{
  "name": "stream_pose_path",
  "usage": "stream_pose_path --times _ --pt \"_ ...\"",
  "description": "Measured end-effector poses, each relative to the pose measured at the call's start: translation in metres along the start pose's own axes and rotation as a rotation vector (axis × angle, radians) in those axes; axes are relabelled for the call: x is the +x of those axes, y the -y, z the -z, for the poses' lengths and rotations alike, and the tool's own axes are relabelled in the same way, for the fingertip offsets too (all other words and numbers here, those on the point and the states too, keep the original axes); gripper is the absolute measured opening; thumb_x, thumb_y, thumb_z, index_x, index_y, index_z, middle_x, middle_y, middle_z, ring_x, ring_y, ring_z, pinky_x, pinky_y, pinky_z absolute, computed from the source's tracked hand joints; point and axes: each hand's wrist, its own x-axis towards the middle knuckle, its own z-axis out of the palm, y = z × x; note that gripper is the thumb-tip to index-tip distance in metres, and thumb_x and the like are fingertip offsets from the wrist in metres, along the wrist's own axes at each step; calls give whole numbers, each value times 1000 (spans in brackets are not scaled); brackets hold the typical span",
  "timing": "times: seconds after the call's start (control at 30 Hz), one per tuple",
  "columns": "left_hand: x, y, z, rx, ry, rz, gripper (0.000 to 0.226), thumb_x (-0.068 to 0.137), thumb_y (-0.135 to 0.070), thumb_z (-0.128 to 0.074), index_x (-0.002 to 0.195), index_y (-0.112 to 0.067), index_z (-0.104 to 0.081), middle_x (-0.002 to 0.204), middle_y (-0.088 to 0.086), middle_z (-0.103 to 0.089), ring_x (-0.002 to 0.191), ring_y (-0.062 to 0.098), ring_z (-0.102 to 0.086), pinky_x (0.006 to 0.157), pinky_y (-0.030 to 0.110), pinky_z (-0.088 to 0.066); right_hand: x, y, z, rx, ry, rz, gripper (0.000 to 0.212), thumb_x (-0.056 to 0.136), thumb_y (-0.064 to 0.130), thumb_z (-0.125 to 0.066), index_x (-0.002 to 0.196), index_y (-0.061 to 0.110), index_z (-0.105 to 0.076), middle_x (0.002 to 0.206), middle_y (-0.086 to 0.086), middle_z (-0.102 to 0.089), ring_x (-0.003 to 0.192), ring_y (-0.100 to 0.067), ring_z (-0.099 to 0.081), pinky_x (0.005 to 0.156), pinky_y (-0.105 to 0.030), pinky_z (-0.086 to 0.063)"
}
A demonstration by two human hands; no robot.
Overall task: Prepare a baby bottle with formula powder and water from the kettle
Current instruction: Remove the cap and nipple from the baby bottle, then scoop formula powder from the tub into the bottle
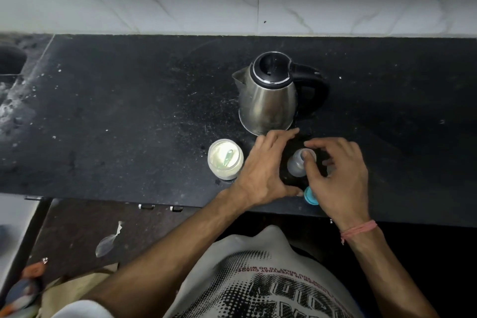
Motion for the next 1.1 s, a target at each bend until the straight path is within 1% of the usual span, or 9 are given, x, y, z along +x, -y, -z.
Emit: stream_pose_path --times 0.07,0.17,0.27,0.43,0.57,0.73,0.83,0.9,1.1 --pt "-10 -4 21 33 -73 -44 131 60 -51 -109 171 -25 -45 159 -5 -52 140 21 -49 120 36 -43 3 8 -3 29 12 69 21 98 20 -80 119 24 -77 114 16 -68 112 -13 -58 84 -37 -57" --pt "-22 3 53 118 -265 -72 107 64 -51 -105 159 -27 -61 149 -5 -62 131 25 -59 112 38 -42 14 21 -12 63 73 138 19 98 18 -81 116 24 -78 107 14 -69 106 -14 -61 87 -31 -53" --pt "-36 26 75 156 -405 94 106 61 -64 -101 155 -36 -62 147 -10 -59 133 25 -55 113 40 -40 27 38 -31 29 200 221 16 98 20 -79 111 28 -80 99 17 -68 96 -8 -60 84 -29 -51" --pt "-54 59 81 38 -402 342 110 54 -80 -90 152 -37 -66 144 -13 -61 134 19 -52 115 46 -49 48 70 -64 -86 406 375 16 101 27 -73 114 30 -82 98 10 -66 95 -17 -65 81 -40 -56" --pt "-59 61 72 -102 -382 369 79 60 -60 -94 134 -37 -79 125 -15 -73 119 15 -69 102 47 -59 60 96 -78 -274 513 467 27 101 29 -65 122 30 -81 108 4 -68 105 -26 -70 81 -41 -55" --pt "-66 59 61 -153 -459 393 84 64 -56 -104 140 -37 -74 131 -18 -73 124 11 -71 103 44 -60 73 124 -90 -639 705 522 36 97 34 -75 130 20 -73 125 -3 -66 114 -30 -70 79 -36 -40" --pt "-70 56 54 -229 -514 383 86 67 -36 -111 144 -31 -73 133 -16 -75 122 5 -72 103 37 -61 78 133 -97 -723 738 520 30 96 21 -78 125 15 -73 127 -7 -68 116 -33 -70 80 -37 -41" --pt "-70 57 52 -264 -535 399 87 66 -30 -112 144 -28 -74 133 -13 -76 122 5 -73 103 37 -61 81 130 -97 -686 729 513 26 96 22 -79 121 18 -75 124 -5 -69 115 -32 -71 82 -38 -47" --pt "-72 57 52 -296 -538 404 91 66 -41 -111 147 -25 -73 136 -13 -74 127 8 -72 107 35 -60 76 101 -79 -402 626 421 17 105 37 -70 110 29 -84 111 3 -70 106 -28 -70 83 -39 -52"
